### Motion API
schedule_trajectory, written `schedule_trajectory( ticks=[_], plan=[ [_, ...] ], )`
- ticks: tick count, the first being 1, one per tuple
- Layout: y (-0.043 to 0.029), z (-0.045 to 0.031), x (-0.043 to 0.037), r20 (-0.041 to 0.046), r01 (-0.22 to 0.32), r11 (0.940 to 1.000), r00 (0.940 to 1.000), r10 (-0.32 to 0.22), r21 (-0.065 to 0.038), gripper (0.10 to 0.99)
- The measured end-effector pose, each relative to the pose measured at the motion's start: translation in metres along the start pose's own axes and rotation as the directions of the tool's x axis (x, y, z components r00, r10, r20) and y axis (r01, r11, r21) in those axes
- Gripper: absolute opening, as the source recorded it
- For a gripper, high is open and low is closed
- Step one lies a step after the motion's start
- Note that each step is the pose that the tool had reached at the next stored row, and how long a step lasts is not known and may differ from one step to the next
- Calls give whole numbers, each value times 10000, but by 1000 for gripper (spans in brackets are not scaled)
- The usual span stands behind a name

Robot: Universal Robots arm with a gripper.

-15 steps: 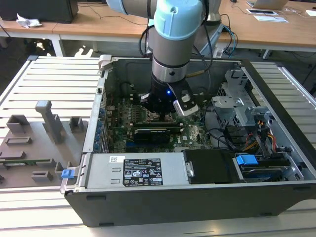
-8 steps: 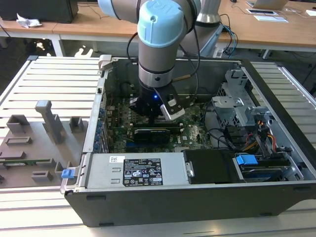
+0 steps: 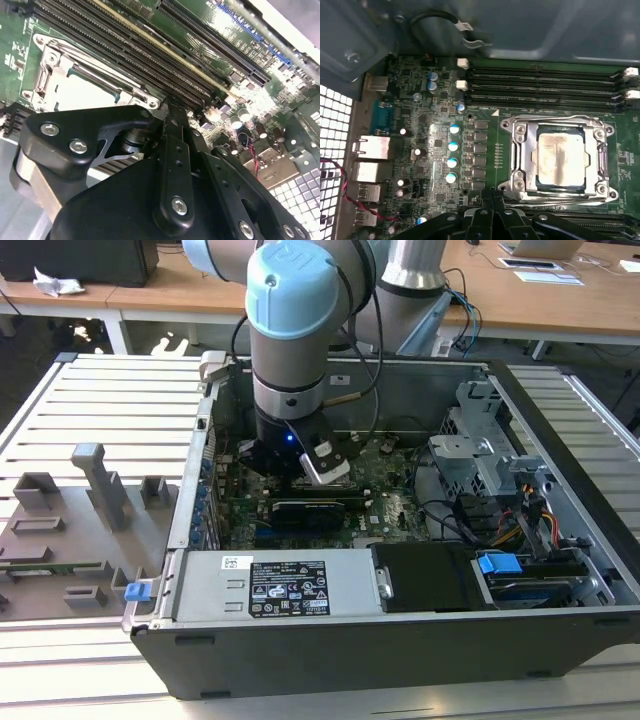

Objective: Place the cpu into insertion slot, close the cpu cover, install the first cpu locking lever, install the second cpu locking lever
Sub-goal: 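Install the second cpu locking lever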

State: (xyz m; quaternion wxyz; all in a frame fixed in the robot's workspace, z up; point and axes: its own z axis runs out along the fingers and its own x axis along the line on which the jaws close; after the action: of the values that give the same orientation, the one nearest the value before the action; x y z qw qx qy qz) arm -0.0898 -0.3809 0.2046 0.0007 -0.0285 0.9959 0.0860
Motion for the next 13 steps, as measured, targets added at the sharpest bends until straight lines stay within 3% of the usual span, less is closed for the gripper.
schedule_trajectory(
  ticks=[8, 13],
  plan=[
    [4, 43, -7, -52, 380, 9991, 9993, -381, -209, 106],
    [40, 73, -113, -59, 447, 9985, 9990, -449, -332, 106]
  ],
)
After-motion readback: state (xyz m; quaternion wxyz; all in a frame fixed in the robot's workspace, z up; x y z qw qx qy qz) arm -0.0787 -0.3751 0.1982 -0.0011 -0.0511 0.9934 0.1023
